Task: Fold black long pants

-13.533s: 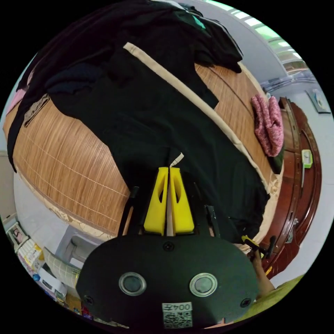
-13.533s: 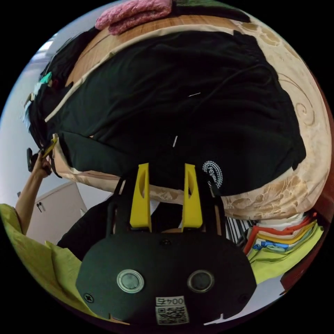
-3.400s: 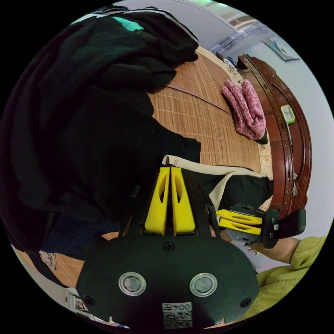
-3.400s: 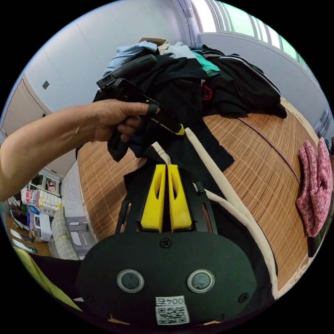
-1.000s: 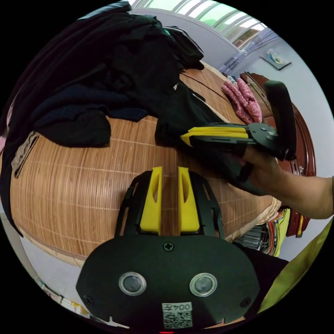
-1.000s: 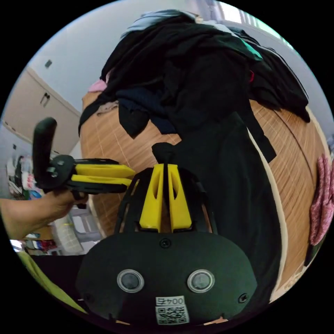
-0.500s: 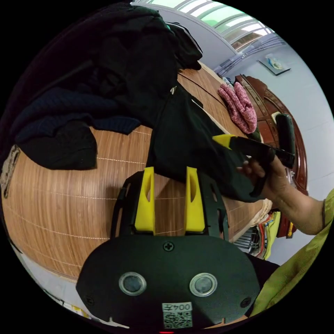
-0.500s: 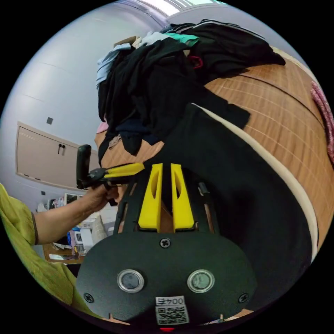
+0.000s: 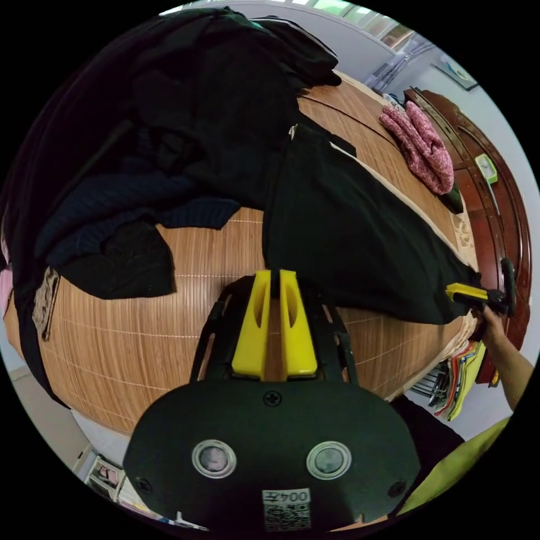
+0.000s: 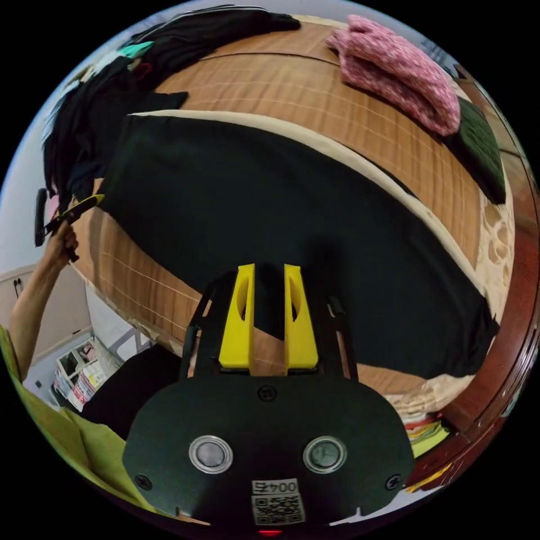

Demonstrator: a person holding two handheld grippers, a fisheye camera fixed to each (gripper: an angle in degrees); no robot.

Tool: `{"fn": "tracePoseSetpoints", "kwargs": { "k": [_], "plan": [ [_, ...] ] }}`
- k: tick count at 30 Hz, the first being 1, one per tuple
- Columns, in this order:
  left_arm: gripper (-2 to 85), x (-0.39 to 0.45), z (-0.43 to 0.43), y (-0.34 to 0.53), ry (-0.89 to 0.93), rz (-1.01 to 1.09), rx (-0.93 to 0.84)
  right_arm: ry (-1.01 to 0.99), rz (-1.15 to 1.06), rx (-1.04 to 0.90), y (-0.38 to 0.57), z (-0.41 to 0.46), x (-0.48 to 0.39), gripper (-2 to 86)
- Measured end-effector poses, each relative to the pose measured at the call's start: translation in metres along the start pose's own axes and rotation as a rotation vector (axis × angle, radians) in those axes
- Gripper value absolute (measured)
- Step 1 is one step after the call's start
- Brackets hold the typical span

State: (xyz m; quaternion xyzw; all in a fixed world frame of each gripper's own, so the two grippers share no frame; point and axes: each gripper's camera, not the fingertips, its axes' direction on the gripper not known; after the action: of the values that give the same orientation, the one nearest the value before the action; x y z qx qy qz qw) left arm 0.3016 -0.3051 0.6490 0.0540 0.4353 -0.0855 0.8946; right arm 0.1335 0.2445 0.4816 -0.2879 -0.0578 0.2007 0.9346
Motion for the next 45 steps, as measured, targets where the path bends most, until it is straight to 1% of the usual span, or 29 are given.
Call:
{"fn": "tracePoseSetpoints", "kwargs": {
  "k": [3,6,8,10,13,18,21,23,25,26,28,32,35,41,45],
  "plan": [
    [3.0,0.01,-0.003,0.018,-0.036,0.008,-0.016,0.007,0.07,-0.05,0.014,0.007,0.029,9.0],
    [2.5,0.017,-0.014,0.038,-0.021,-0.009,0.05,0.051,0.048,-0.125,0.022,0.021,0.043,9.0],
    [2.3,0.022,-0.026,0.051,-0.01,-0.014,0.1,0.065,0.024,-0.111,0.03,0.021,0.051,9.0],
    [2.0,0.036,-0.044,0.072,-0.042,0.0,0.125,0.051,0.035,-0.107,0.036,0.019,0.06,8.9],
    [1.7,0.057,-0.069,0.103,-0.066,-0.003,0.151,0.033,0.043,-0.063,0.053,0.018,0.079,8.7],
    [1.4,0.098,-0.102,0.157,-0.088,-0.048,0.177,-0.031,-0.008,0.007,0.082,0.016,0.113,7.8],
    [1.3,0.13,-0.119,0.191,-0.091,-0.08,0.192,-0.198,-0.058,0.078,0.102,0.012,0.146,8.2],
    [1.3,0.149,-0.127,0.21,-0.088,-0.099,0.194,-0.319,-0.062,0.175,0.122,0.005,0.171,9.9],
    [1.3,0.176,-0.138,0.233,-0.106,-0.106,0.19,-0.409,-0.06,0.157,0.133,-0.001,0.188,9.8],
    [1.3,0.182,-0.141,0.239,-0.114,-0.106,0.19,-0.458,-0.061,0.203,0.142,-0.007,0.198,9.8],
    [1.4,0.206,-0.151,0.26,-0.136,-0.105,0.19,-0.489,-0.059,0.303,0.156,-0.021,0.213,9.6],
    [1.5,0.233,-0.165,0.286,-0.155,-0.124,0.177,-0.482,-0.098,0.469,0.183,-0.049,0.233,10.2],
    [1.6,0.252,-0.178,0.303,-0.172,-0.139,0.181,-0.467,-0.139,0.515,0.194,-0.063,0.243,11.6],
    [1.8,0.284,-0.195,0.317,-0.182,-0.142,0.187,-0.473,-0.232,0.554,0.213,-0.073,0.263,11.7],
    [1.9,0.308,-0.196,0.318,-0.177,-0.111,0.193,-0.487,-0.241,0.5,0.22,-0.069,0.278,12.0]
  ]
}}
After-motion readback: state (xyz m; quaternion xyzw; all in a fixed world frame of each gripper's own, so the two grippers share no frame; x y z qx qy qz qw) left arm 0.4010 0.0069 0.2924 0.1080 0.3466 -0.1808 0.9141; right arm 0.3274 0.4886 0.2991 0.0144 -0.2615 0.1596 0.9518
